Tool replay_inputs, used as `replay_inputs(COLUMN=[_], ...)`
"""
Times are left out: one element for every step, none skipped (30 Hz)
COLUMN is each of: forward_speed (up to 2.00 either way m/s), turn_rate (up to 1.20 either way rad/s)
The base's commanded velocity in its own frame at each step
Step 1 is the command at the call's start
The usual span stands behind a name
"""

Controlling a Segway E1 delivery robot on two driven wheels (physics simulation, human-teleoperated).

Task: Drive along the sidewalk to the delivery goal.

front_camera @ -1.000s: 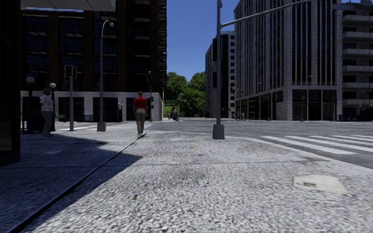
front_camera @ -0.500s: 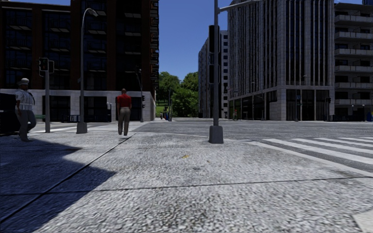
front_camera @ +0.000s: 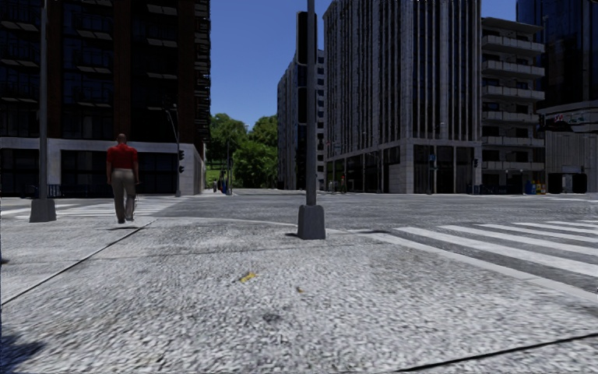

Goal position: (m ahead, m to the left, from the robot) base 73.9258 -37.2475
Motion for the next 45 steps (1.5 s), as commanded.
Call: replay_inputs(forward_speed=[1.98, 1.93, 1.88, 1.84, 1.79, 1.75, 1.75, 1.73, 1.7, 1.68, 1.66, 1.65, 1.65, 1.64, 1.63, 1.61, 1.61, 1.61, 1.6, 1.59, 1.58, 1.58, 1.58, 1.58, 1.58, 1.58, 1.58, 1.58, 1.58, 1.58, 1.58, 1.58, 1.58, 1.58, 1.58, 1.58, 1.58, 1.58, 1.58, 1.58, 1.58, 1.58, 1.58, 1.58, 1.58], turn_rate=[-0.53, -0.53, -0.53, -0.53, -0.53, -0.53, -0.53, -0.53, -0.53, -0.53, -0.53, -0.53, -0.53, -0.53, -0.53, -0.53, -0.53, -0.53, -0.53, -0.53, -0.53, -0.53, -0.53, -0.53, -0.53, -0.53, -0.53, -0.53, -0.53, -0.54, -0.54, -0.54, -0.55, -0.55, -0.59, -0.61, -0.61, -0.62, -0.62, -0.62, -0.62, -0.62, -0.62, -0.62, -0.62])
